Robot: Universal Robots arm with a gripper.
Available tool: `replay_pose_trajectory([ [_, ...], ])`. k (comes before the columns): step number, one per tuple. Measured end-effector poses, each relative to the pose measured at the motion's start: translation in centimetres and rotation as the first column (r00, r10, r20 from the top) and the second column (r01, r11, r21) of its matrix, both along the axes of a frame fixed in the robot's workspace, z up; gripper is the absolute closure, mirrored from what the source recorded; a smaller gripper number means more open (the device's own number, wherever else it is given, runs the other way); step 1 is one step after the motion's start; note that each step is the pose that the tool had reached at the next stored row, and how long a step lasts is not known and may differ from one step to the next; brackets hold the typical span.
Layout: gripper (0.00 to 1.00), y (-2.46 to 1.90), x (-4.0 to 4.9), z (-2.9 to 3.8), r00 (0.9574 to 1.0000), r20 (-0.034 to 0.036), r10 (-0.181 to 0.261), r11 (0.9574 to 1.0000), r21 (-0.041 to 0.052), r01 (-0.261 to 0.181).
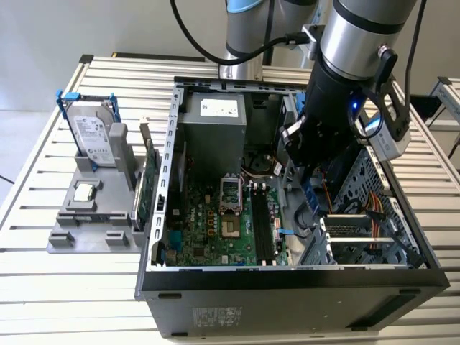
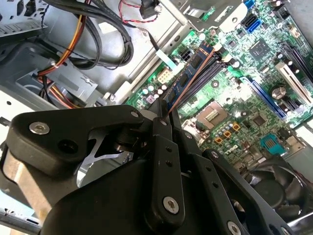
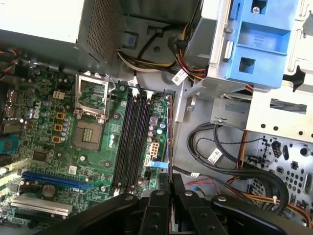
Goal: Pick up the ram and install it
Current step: 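Insert the ram into the slot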
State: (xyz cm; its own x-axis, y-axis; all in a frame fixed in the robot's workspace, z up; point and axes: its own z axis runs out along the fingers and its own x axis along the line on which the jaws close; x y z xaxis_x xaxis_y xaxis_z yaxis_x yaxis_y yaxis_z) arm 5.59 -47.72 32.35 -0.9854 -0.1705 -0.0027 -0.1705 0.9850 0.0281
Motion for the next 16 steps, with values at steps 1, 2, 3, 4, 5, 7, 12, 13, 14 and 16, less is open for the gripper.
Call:
replay_pose_trajectory([
  [1, 1.00, 0.00, 0.00, -0.04, 1.0000, 0.0000, 0.000, 1.0000, 0.0000, 0.000],
  [2, 1.00, 0.00, 0.00, -0.08, 1.0000, 0.0000, 0.000, 1.0000, -0.0001, 0.000],
  [3, 1.00, 0.00, 0.00, -0.13, 1.0000, -0.0001, 0.000, 1.0000, 0.0000, 0.000],
  [4, 1.00, 0.00, 0.00, -0.19, 1.0000, 0.0000, 0.000, 1.0000, 0.0002, 0.000],
  [5, 1.00, 0.00, 0.00, -0.25, 1.0000, 0.0000, 0.000, 1.0000, 0.0000, 0.000],
  [7, 1.00, 0.00, 0.00, -0.38, 1.0000, 0.0000, 0.000, 1.0000, 0.0000, 0.000],
  [12, 1.00, 0.00, 0.00, -0.75, 1.0000, 0.0000, 0.000, 1.0000, 0.0000, 0.000],
  [13, 1.00, 0.00, 0.00, -0.83, 1.0000, 0.0000, 0.000, 1.0000, 0.0000, 0.000],
  [14, 1.00, 0.00, 0.00, -0.90, 1.0000, 0.0000, 0.000, 1.0000, 0.0000, 0.000],
  [16, 1.00, 0.00, 0.00, -1.02, 1.0000, 0.0000, 0.000, 1.0000, 0.0000, 0.000],
])
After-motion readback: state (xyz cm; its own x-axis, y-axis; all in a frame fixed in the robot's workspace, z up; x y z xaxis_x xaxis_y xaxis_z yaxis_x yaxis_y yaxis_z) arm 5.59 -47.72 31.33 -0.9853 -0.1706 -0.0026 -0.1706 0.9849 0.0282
